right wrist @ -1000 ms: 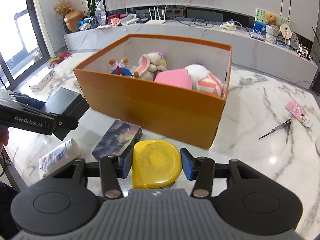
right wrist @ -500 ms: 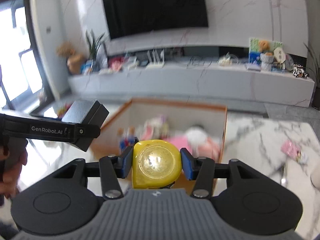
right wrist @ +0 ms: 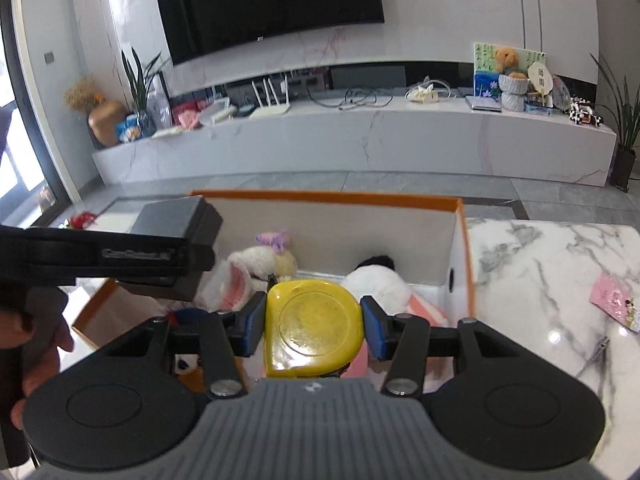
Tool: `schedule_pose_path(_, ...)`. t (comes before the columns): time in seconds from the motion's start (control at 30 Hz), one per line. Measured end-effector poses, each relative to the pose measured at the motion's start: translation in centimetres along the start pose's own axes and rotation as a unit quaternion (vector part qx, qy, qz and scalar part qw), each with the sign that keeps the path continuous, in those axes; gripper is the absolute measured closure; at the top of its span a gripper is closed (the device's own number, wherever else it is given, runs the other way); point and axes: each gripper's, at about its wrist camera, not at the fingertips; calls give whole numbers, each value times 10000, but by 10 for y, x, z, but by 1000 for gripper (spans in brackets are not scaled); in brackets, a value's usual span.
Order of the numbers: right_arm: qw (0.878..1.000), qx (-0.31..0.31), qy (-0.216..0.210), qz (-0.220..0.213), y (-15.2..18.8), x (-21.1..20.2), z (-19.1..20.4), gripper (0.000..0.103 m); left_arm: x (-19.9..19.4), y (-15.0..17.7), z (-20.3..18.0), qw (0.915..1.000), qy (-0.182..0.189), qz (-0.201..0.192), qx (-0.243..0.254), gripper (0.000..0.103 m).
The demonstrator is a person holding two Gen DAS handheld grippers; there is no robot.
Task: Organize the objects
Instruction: 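Carry the grey case with the left tool while the right tool carries the tape measure over the box, then lower the tape measure and grey case into the orange box with both tools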
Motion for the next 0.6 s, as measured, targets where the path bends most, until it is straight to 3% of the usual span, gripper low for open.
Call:
schedule_pose_path(0.27, 9992, -188, 210, 280, 9, 30, 11, 51, 21, 11, -5, 9985, -486, 150, 218, 15)
schedule_pose_path(0.6, 9977, -374, 401, 398, 13, 38, 19, 51, 24, 15, -9, 9966, -651, 319, 388, 15)
Point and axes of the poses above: each gripper's, at about its wrist camera, not at the fingertips, and x roughly the way its jaws point, z to its left, y to its underside, and after that the axes turned 3 degrees about -x, right-handed
